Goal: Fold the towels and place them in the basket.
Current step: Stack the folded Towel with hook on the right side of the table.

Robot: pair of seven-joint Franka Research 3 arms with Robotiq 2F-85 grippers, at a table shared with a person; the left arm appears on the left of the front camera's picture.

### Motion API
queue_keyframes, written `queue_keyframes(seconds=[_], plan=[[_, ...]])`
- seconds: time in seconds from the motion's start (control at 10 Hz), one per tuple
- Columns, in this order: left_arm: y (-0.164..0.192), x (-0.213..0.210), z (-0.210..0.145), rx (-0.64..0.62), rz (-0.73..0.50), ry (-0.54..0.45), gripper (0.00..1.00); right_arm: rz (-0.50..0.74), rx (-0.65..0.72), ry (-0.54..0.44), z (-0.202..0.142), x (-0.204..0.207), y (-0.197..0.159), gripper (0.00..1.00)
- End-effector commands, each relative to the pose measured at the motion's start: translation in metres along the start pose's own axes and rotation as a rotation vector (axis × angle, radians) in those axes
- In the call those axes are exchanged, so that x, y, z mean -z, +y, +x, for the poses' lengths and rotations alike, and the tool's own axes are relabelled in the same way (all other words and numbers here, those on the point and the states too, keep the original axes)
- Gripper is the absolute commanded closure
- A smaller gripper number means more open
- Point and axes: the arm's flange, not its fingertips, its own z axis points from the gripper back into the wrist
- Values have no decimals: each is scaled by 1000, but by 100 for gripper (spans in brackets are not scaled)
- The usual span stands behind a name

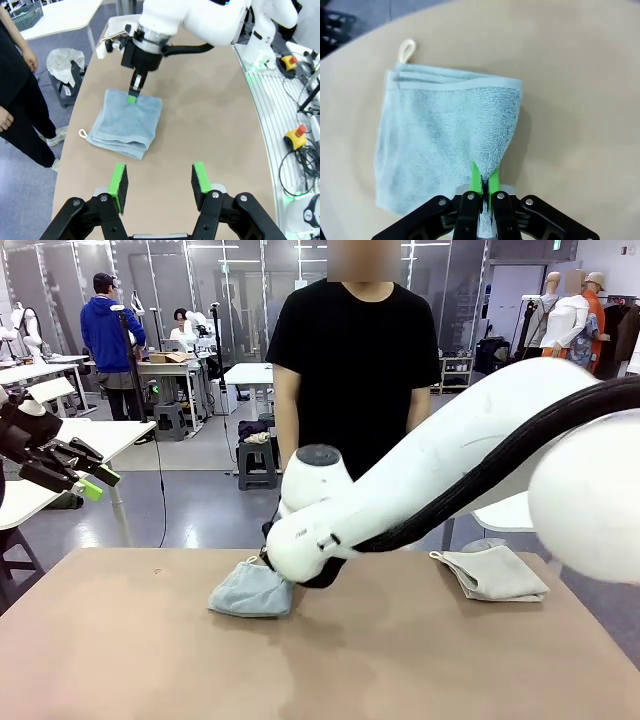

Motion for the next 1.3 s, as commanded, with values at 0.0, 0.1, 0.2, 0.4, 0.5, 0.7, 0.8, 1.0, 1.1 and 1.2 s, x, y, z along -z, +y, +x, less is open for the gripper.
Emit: queue_keyframes(seconds=[0.0, 0.1, 0.2, 0.4, 0.5, 0.7, 0.8, 1.0, 1.1, 1.2], plan=[[-2, -1, 2, -12, 8, 17, 34, -8, -154, 20, 39, -39, -25, 94], [-2, -1, 2, -12, 8, 17, 34, -18, -221, 60, 60, -53, -38, 94], [-2, -1, 2, -12, 8, 17, 34, -37, -289, 68, 82, -71, -55, 94], [-2, -1, 2, -12, 8, 17, 34, -123, -327, 33, 116, -103, -81, 94], [-2, -1, 2, -12, 8, 17, 34, -134, -352, 19, 134, -119, -98, 94], [-2, -1, 2, -12, 8, 17, 34, -163, -402, 12, 166, -146, -132, 94], [-2, -1, 2, -12, 8, 17, 34, -182, -388, 21, 182, -160, -149, 94], [-2, -1, 2, -12, 8, 17, 34, -218, -352, 33, 207, -174, -176, 94], [-2, -1, 2, -12, 8, 17, 34, -233, -331, 50, 216, -176, -190, 94], [-2, -1, 2, -12, 8, 17, 34, -251, -322, 72, 222, -179, -204, 94]])
